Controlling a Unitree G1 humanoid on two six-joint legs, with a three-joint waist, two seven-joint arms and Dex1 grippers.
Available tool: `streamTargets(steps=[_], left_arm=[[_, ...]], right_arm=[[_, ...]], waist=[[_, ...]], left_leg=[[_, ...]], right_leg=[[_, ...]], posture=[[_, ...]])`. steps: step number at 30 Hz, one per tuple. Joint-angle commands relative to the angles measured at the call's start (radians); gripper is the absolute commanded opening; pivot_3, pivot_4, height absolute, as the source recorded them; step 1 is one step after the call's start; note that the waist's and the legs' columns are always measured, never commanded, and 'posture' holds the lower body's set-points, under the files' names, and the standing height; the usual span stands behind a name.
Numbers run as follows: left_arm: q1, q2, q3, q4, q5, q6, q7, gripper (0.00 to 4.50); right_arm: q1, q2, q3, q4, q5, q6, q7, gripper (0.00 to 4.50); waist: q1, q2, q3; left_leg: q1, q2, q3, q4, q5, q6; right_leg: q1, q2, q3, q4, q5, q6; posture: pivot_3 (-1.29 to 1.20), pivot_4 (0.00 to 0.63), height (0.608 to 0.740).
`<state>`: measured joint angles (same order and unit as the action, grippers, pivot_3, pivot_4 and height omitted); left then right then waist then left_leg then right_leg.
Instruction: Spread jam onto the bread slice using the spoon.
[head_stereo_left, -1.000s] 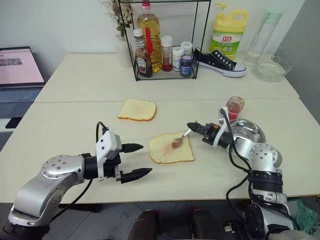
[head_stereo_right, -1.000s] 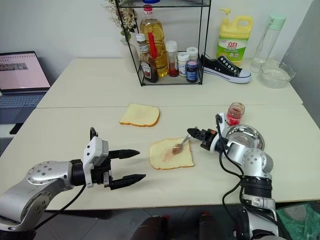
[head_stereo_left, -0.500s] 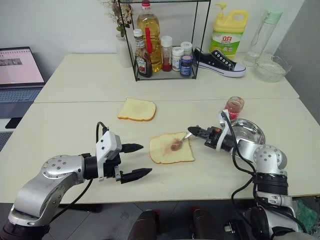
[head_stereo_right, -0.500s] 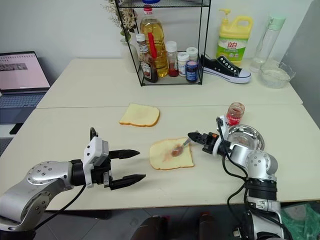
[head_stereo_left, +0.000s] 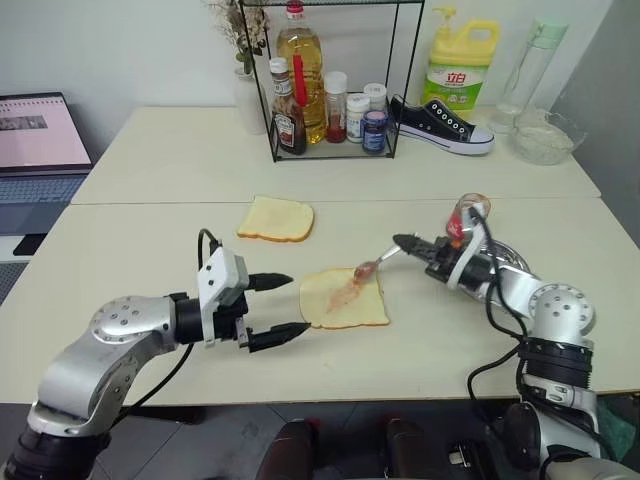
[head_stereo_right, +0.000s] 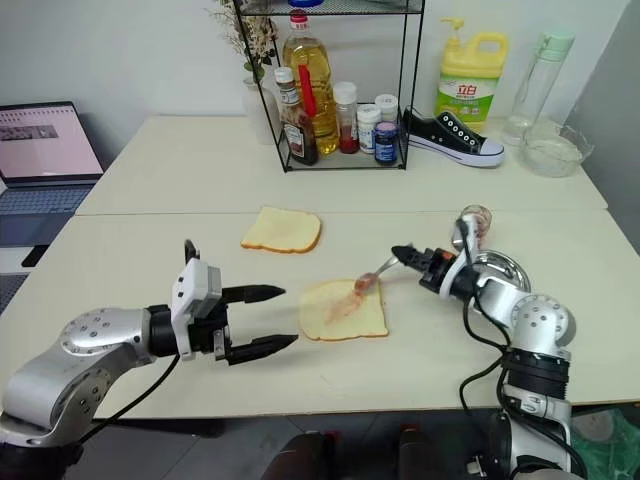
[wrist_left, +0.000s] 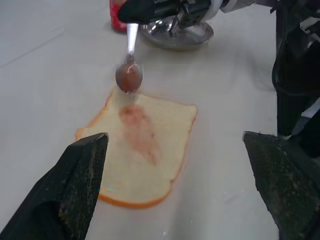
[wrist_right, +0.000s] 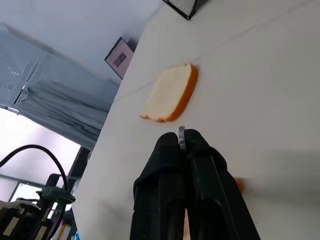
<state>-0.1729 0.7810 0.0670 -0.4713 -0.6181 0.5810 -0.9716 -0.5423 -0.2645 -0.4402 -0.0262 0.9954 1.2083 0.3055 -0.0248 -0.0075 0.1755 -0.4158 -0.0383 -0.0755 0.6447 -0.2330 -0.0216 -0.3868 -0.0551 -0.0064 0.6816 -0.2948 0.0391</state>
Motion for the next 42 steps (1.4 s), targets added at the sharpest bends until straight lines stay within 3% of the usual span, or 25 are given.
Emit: streamTargets(steps=[1,9,17,23,41,42], left_arm=[[-0.105,-0.027,-0.059,0.020,0.028,-0.032,-0.010,4.50],[-0.362,-0.168,-0.216,0.141,0.110,-0.095,-0.033,4.50],[-0.480,-0.345,-0.358,0.322,0.239,-0.246,-0.066,4.50],[-0.511,-0.416,-0.402,0.458,0.326,-0.367,-0.091,4.50],[-0.526,-0.470,-0.387,0.504,0.348,-0.399,-0.126,4.50],[-0.528,-0.470,-0.386,0.503,0.346,-0.398,-0.127,4.50]], right_arm=[[-0.016,-0.036,-0.062,-0.102,0.071,-0.007,-0.048,0.05],[0.023,-0.154,-0.151,-0.251,0.155,-0.017,-0.166,0.05],[0.129,-0.269,-0.218,-0.306,0.142,-0.070,-0.230,0.05],[0.253,-0.291,-0.262,-0.266,0.079,-0.157,-0.236,0.05],[0.316,-0.287,-0.286,0.035,-0.020,-0.330,-0.185,0.05],[0.317,-0.287,-0.288,0.044,-0.019,-0.332,-0.183,0.25]], waist=[[-0.001,0.000,0.000],[-0.002,0.000,0.000],[-0.002,0.000,0.000],[-0.002,0.000,0.000],[-0.002,0.000,0.000],[-0.002,0.000,0.000]], left_leg=[[0.000,0.000,0.000,0.000,0.000,0.000],[0.000,0.000,0.000,0.000,0.000,0.000],[-0.001,0.000,0.001,0.001,0.000,0.000],[-0.001,0.000,0.001,0.000,0.000,0.000],[0.000,-0.001,0.000,0.001,0.000,0.000],[0.000,-0.001,0.000,0.001,0.000,0.000]], right_leg=[[0.000,0.000,0.000,0.000,0.000,0.000],[0.000,0.000,0.000,0.000,0.000,0.000],[0.001,0.000,0.000,0.000,0.000,0.000],[0.001,0.000,0.000,0.000,0.000,0.000],[0.002,0.000,0.000,0.000,0.000,0.000],[0.002,0.000,0.000,0.000,0.000,0.000]], posture=[[0.00,0.150,0.740],[0.00,0.150,0.740],[0.00,0.150,0.740],[0.00,0.150,0.740],[0.00,0.150,0.740],[0.00,0.150,0.740]])
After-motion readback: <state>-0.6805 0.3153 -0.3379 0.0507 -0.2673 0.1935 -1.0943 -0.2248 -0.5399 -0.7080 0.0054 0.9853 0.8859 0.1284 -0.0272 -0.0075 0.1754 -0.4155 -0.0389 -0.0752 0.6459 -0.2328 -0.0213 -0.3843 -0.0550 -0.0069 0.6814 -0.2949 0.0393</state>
